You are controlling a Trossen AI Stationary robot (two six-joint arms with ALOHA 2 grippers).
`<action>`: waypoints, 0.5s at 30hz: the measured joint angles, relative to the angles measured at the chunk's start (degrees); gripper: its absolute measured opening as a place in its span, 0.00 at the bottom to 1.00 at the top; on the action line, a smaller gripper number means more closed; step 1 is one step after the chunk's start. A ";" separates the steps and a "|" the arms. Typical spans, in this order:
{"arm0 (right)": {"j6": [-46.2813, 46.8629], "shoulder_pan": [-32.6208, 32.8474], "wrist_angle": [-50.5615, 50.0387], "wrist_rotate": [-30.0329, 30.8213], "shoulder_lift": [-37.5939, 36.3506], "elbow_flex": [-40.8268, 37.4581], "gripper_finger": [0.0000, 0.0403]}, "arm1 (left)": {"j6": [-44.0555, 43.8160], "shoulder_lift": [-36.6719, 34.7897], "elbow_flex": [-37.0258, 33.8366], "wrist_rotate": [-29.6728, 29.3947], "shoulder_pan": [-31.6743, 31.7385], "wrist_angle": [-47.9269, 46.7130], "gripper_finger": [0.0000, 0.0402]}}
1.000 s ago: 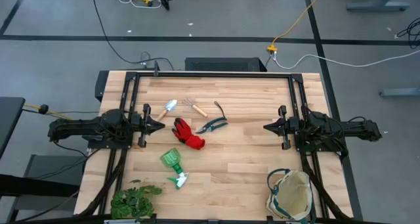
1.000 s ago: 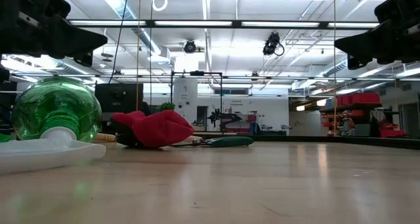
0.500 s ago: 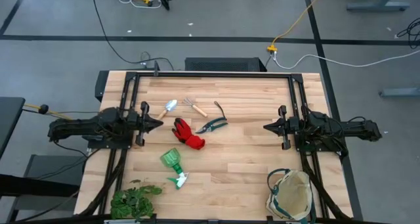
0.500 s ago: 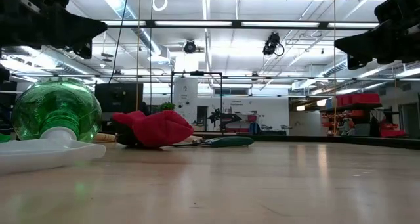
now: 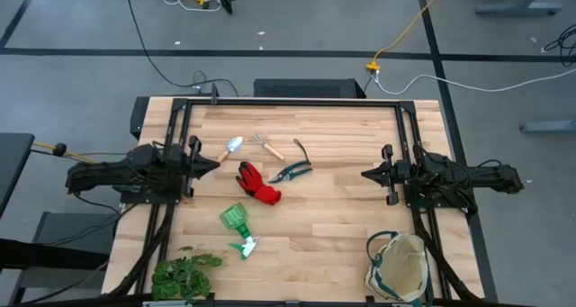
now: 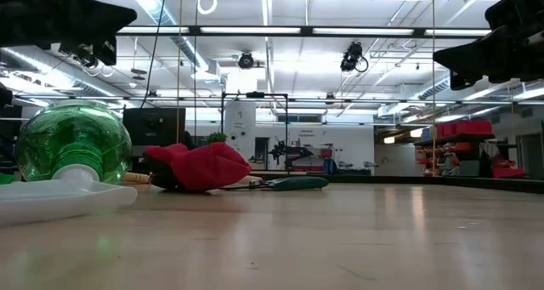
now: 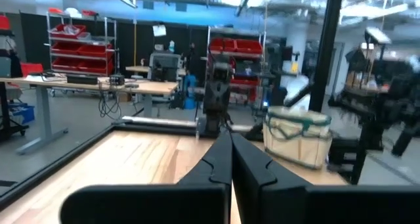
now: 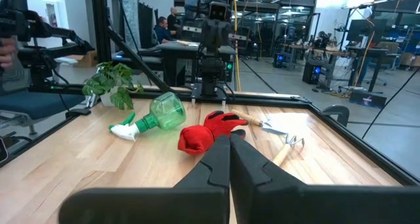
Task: Pick & Place Garden tools in Gardening bag
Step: Put the green spray into the gardening bag
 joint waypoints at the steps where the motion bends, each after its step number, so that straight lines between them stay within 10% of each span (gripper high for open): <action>1: 0.02 -0.02 0.00 0.00 0.00 -0.02 0.00 | -0.01 0.22 0.48 -0.03 0.00 -0.12 0.01; 15: 0.00 -0.02 0.00 0.02 0.00 0.00 0.00 | 0.26 14.28 17.10 -0.61 0.00 -10.23 0.00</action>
